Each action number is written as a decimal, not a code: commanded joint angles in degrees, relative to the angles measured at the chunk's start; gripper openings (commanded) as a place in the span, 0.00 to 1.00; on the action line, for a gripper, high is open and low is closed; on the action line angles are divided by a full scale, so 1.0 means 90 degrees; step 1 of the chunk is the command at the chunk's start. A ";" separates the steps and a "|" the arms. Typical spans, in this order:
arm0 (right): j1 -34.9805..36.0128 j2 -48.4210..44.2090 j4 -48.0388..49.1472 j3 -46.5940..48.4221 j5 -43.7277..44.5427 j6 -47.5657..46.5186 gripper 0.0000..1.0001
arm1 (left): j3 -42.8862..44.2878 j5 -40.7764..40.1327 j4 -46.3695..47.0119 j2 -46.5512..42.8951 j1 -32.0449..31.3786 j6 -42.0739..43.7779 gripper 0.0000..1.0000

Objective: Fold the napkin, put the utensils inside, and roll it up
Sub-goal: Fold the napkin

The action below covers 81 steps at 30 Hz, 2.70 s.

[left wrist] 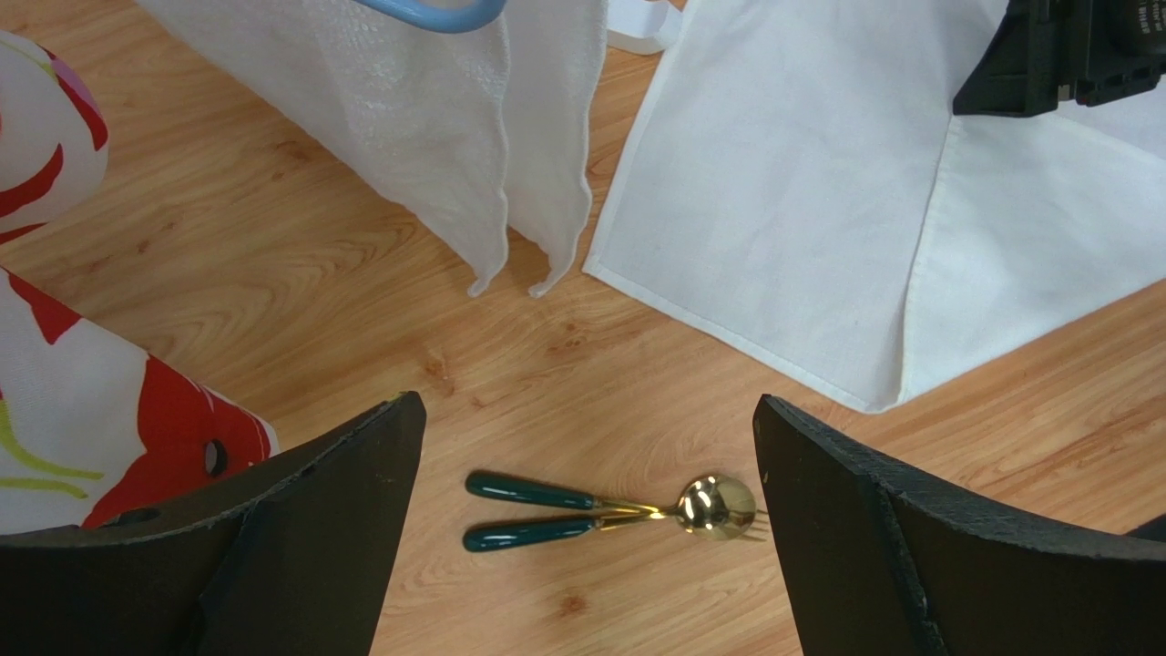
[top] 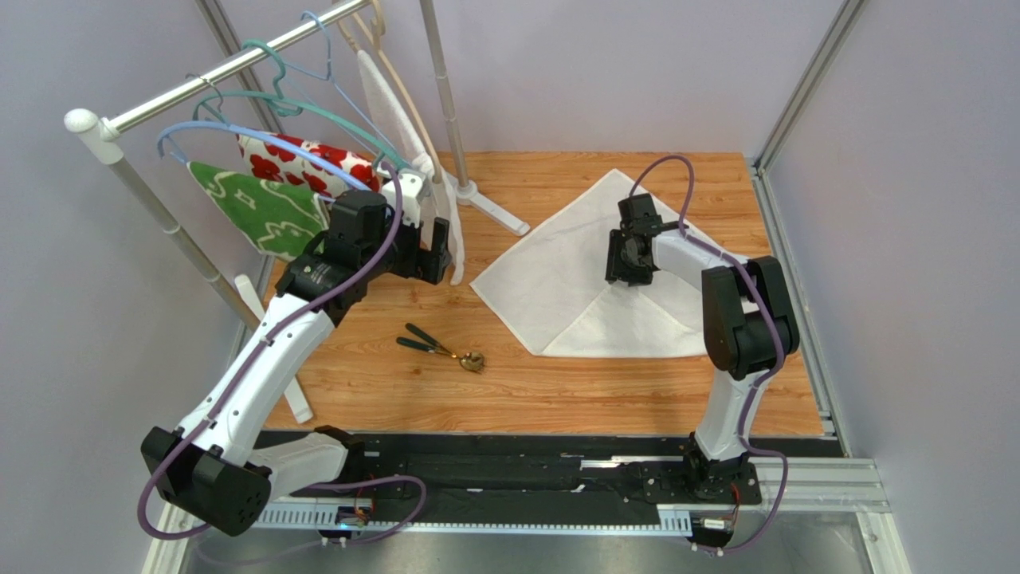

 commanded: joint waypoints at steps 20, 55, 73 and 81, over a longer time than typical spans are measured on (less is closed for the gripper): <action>0.0275 -0.0105 -0.0310 0.0263 0.0643 -0.0084 0.25 | -0.0066 0.0218 0.0147 -0.0124 0.0056 -0.0022 0.99; 0.0383 0.0314 -0.0232 0.0634 0.0614 -0.0171 0.22 | -0.0076 0.0423 0.0118 -0.0056 0.0056 -0.0090 0.99; 0.0383 -0.0652 -0.0427 0.0497 0.0712 -0.0122 0.00 | -0.0076 0.0413 0.0118 -0.0046 0.0056 -0.0110 0.98; 0.0286 -0.0469 -0.0545 0.1024 0.0966 -0.0181 0.00 | -0.0076 0.0374 0.0099 -0.0065 0.0056 -0.0100 0.98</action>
